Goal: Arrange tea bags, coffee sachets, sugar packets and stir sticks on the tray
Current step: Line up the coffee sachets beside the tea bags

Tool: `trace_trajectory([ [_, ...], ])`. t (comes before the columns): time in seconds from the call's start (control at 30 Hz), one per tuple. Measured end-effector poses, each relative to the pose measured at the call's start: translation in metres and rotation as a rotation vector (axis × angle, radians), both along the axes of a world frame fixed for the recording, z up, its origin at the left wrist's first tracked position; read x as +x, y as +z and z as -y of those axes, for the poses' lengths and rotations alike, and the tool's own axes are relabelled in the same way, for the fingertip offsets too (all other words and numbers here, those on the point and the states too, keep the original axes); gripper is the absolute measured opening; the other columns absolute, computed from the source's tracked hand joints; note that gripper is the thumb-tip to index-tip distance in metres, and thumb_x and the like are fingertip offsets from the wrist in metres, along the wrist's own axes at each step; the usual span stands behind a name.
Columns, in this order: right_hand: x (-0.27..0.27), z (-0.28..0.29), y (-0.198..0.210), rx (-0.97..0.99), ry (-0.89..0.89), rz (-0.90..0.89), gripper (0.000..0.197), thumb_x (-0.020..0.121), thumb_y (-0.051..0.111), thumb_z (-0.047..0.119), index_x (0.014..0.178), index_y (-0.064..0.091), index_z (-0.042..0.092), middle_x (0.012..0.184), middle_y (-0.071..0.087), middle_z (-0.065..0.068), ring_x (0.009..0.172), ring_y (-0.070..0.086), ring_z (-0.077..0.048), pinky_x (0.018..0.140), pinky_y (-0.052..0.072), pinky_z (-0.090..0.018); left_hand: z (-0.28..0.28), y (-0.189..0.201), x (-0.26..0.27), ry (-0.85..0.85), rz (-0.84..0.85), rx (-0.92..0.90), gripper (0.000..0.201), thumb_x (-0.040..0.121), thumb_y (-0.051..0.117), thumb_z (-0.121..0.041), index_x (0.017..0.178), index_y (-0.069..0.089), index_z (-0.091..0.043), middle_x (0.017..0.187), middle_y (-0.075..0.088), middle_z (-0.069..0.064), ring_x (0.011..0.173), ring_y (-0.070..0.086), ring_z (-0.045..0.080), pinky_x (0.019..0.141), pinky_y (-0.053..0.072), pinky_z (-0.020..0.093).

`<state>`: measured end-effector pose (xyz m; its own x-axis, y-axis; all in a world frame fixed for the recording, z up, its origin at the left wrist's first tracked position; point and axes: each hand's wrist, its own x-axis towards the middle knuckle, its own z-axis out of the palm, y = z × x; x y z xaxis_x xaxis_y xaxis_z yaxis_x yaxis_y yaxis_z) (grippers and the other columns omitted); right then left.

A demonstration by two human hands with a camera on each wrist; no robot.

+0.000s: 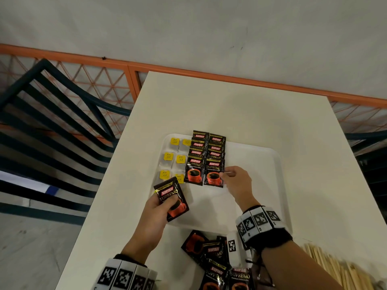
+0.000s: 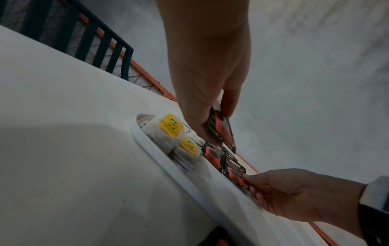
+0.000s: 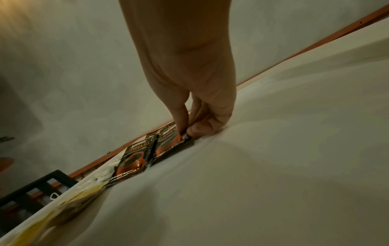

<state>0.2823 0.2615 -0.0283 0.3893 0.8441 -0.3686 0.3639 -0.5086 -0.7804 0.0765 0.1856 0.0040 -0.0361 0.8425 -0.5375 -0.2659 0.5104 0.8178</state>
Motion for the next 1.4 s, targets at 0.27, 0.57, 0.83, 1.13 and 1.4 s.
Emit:
trace_trajectory([
  [0.27, -0.004, 0.005, 0.005, 0.055, 0.013, 0.073, 0.021, 0.087, 0.062, 0.015, 0.106, 0.061, 0.007, 0.090, 0.063, -0.004, 0.081, 0.056, -0.015, 0.062, 0.039, -0.016, -0.003, 0.002, 0.004, 0.019, 0.042, -0.006, 0.026, 0.090, 0.050, 0.001, 0.109, 0.060, -0.014, 0.103, 0.067, 0.013, 0.098, 0.063, 0.030, 0.092, 0.048, 0.047],
  [0.57, -0.033, 0.044, 0.040, -0.016, 0.632, -0.217, 0.011, 0.090, 0.057, 0.028, 0.097, 0.063, 0.022, 0.084, 0.065, 0.007, 0.070, 0.056, -0.003, 0.059, 0.040, -0.008, -0.003, 0.000, 0.006, -0.024, -0.027, 0.046, 0.027, 0.089, 0.053, -0.002, 0.114, 0.060, -0.013, 0.100, 0.070, 0.009, 0.093, 0.066, 0.023, 0.086, 0.051, 0.037],
  [0.83, -0.036, 0.047, 0.034, -0.037, 0.520, -0.299, 0.010, 0.088, 0.062, 0.016, 0.098, 0.061, 0.014, 0.073, 0.061, 0.003, 0.064, 0.054, -0.007, 0.058, 0.046, -0.012, 0.001, -0.001, 0.004, -0.087, -0.117, 0.082, 0.026, 0.088, 0.057, -0.005, 0.111, 0.062, -0.016, 0.102, 0.066, 0.007, 0.089, 0.064, 0.017, 0.068, 0.050, 0.016],
  [1.13, -0.036, 0.028, 0.016, -0.112, 0.250, -0.205, 0.021, 0.088, 0.061, 0.015, 0.107, 0.061, 0.005, 0.068, 0.058, -0.001, 0.061, 0.053, -0.009, 0.057, 0.038, -0.018, 0.035, -0.006, -0.012, -0.266, -0.351, 0.173, 0.024, 0.085, 0.062, -0.005, 0.100, 0.064, -0.024, 0.098, 0.065, -0.002, 0.088, 0.064, 0.005, 0.075, 0.049, 0.012],
  [1.4, -0.042, 0.021, 0.006, -0.033, 0.219, -0.004, 0.008, 0.082, 0.069, 0.018, 0.081, 0.062, 0.014, 0.078, 0.064, -0.005, 0.075, 0.060, -0.017, 0.070, 0.047, -0.025, 0.069, -0.021, -0.004, -0.700, -0.642, 0.411, 0.041, 0.081, 0.065, -0.015, 0.097, 0.047, -0.048, 0.101, 0.052, -0.012, 0.102, 0.047, -0.004, 0.077, 0.039, 0.005],
])
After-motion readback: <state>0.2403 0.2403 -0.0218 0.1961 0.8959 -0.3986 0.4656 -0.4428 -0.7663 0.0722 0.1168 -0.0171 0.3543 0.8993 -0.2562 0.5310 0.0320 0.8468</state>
